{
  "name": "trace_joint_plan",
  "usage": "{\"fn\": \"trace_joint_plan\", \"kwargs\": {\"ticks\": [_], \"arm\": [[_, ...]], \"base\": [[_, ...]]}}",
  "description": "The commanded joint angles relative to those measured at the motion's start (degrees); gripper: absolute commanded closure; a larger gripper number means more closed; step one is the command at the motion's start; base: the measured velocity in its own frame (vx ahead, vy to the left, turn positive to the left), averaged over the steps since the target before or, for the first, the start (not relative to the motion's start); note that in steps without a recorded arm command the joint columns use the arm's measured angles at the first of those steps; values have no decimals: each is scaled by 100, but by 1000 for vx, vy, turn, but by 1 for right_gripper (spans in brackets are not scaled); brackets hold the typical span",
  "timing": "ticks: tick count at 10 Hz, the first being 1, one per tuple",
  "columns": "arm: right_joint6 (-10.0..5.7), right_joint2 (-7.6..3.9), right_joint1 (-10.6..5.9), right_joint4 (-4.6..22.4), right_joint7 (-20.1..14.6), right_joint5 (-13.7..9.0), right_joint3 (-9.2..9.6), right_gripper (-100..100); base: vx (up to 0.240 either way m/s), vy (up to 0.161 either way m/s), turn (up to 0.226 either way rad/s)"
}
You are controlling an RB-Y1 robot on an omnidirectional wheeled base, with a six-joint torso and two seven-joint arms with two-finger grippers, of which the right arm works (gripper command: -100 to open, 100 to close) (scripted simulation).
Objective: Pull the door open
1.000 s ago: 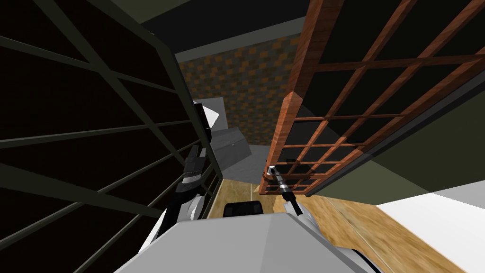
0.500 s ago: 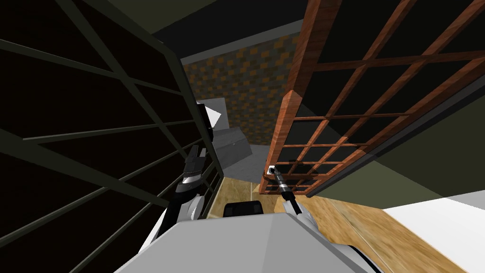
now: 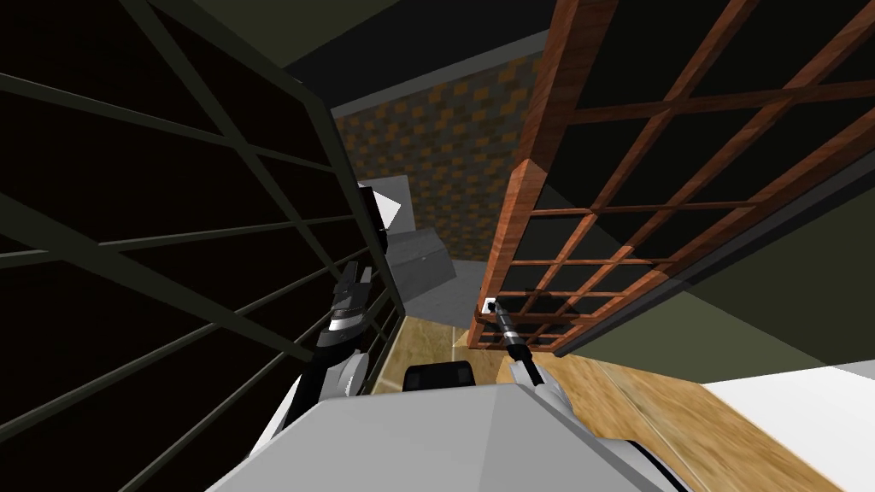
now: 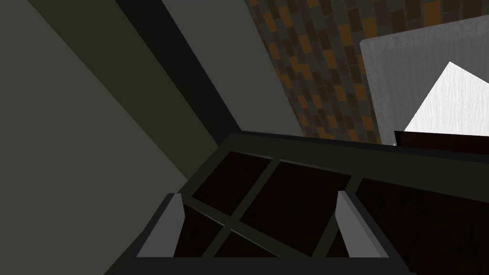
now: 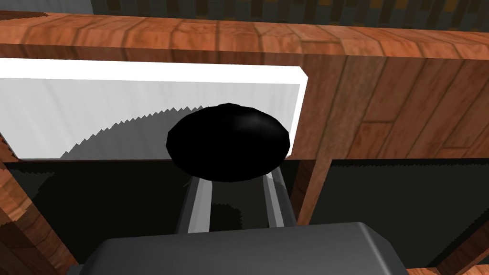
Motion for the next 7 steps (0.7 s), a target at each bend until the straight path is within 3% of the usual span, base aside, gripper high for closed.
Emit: {"fn": "trace_joint_plan", "kwargs": {"ticks": [1,4,5,7], "arm": [[-33,57,-10,-41,-169,-17,96,100],[-7,43,-33,-33,-637,-223,197,100],[-7,43,-33,-33,-644,-223,197,100],[19,29,-55,-26,-1017,-428,298,100]], "base": [[-41,-21,43],[-43,-22,55],[-41,-8,39],[-65,-27,95]]}}
